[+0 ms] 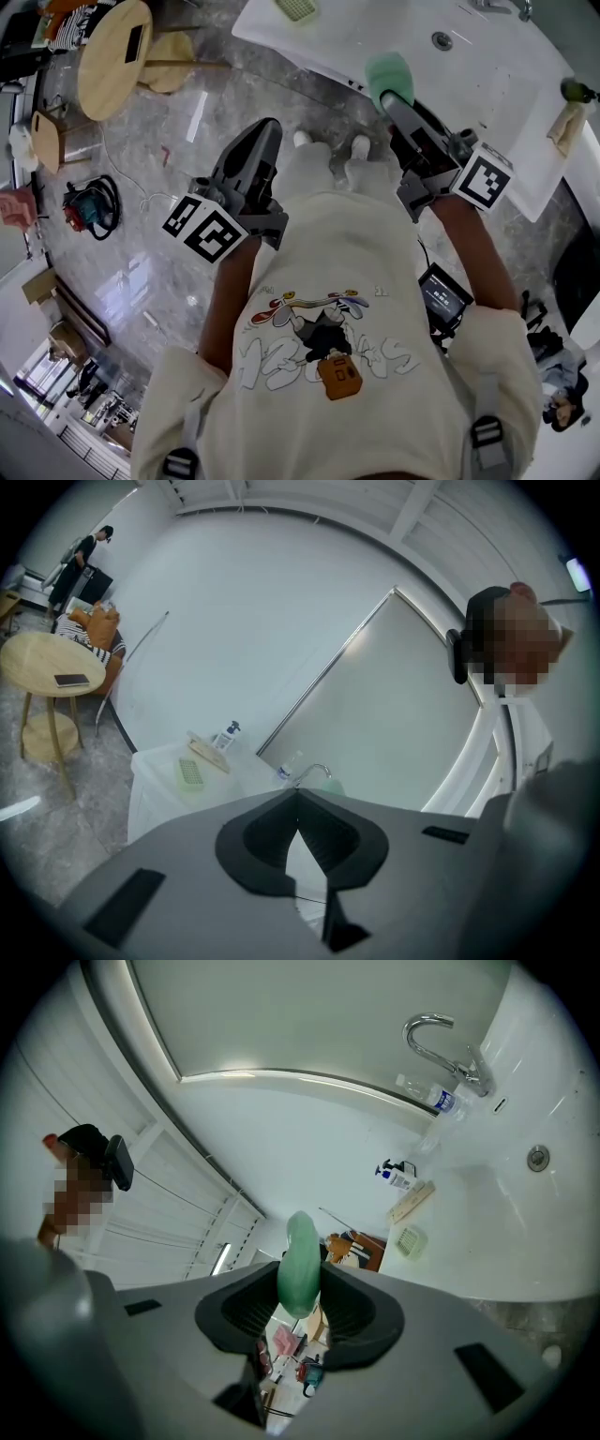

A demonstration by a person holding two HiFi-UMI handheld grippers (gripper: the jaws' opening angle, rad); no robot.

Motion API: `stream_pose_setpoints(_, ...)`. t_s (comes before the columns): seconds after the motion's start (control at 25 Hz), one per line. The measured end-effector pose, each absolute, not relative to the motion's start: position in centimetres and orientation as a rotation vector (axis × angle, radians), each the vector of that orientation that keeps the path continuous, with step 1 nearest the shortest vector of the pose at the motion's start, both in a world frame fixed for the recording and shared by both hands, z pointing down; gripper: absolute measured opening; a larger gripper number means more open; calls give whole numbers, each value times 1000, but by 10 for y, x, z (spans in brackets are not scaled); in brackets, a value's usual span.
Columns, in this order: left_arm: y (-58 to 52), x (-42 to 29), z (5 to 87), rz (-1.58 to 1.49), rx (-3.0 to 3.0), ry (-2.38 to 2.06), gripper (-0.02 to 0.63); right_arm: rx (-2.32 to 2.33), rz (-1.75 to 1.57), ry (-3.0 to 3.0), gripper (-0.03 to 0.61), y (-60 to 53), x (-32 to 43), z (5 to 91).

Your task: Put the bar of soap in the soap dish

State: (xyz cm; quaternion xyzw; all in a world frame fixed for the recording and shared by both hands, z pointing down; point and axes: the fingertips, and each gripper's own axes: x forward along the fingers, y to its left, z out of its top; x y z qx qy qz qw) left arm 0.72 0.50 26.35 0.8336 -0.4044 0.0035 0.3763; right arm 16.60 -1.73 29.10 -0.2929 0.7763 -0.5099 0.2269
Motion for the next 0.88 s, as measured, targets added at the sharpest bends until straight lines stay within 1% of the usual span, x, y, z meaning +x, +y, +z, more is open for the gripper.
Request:
stream_pose_setpoints(0.24, -5, 27, 260, 33, 2153, -993, 8, -826, -1402, 2109, 138, -23, 177, 295)
stream_pose_setpoints(0.6, -36, 37, 270, 54, 2176, -912, 8, -912, -1402, 2110, 138, -49, 180, 306)
stream_pose_setpoints(0.88, -58, 6, 272, 37, 2174, -924, 8, -969, -1441, 2127, 138, -70, 154, 317)
